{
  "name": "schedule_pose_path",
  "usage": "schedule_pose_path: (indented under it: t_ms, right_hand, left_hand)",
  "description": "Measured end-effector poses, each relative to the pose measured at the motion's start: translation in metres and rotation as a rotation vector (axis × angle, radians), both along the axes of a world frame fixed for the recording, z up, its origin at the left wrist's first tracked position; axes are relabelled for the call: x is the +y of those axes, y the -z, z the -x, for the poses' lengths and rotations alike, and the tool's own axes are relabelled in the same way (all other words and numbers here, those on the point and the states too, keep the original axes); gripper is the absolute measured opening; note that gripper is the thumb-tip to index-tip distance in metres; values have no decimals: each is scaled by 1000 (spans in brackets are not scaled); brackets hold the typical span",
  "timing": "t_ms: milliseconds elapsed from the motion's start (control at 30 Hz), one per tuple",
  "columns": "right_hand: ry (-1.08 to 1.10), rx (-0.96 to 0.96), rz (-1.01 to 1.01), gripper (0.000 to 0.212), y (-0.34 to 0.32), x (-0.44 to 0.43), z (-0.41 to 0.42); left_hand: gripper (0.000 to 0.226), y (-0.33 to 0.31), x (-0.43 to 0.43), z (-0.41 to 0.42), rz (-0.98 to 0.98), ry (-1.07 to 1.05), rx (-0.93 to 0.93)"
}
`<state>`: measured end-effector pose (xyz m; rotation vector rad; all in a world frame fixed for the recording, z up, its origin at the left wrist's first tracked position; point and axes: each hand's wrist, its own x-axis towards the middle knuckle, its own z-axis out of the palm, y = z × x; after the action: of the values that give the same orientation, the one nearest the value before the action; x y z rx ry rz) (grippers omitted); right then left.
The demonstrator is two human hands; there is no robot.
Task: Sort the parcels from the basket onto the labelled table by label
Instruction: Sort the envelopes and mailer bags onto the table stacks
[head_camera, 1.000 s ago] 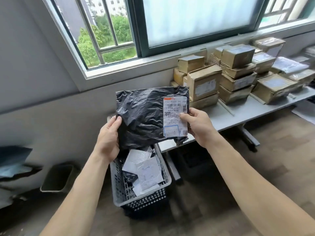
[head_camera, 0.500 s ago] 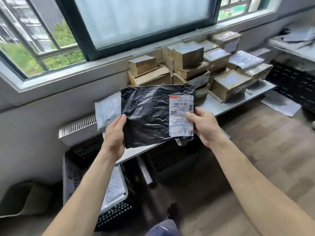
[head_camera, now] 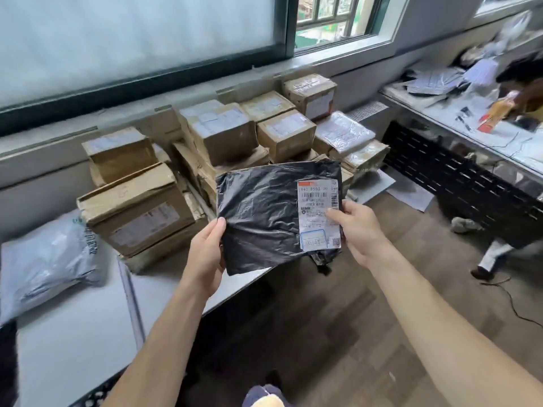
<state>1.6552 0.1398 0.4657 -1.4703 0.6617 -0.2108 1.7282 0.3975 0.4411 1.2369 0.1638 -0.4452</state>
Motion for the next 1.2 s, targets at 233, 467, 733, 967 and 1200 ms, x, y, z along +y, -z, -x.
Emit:
schedule_pose_path:
  t_ms: [233,467,733,967,1200]
  right_hand:
    - [30,17,5,17,25,-124,-43]
    - [-73,19,-53,16,44,-252,-72]
    - [-210,20,-9,10,35,-381,-108]
    - [-187,21,28,4,47,-439,-155]
    - [-189,40,153,15,56,-476,-219]
  left_hand:
    - [25,2,-117,-41,-79,29,30]
    - [23,16,-246,-49,-210,-118,-14]
    - [19,10,-363,-56,-347,-374,-66]
    - [16,9,-424,-82,-423,-519,-128]
    - [20,21,-468,-137,-401,-609,-162]
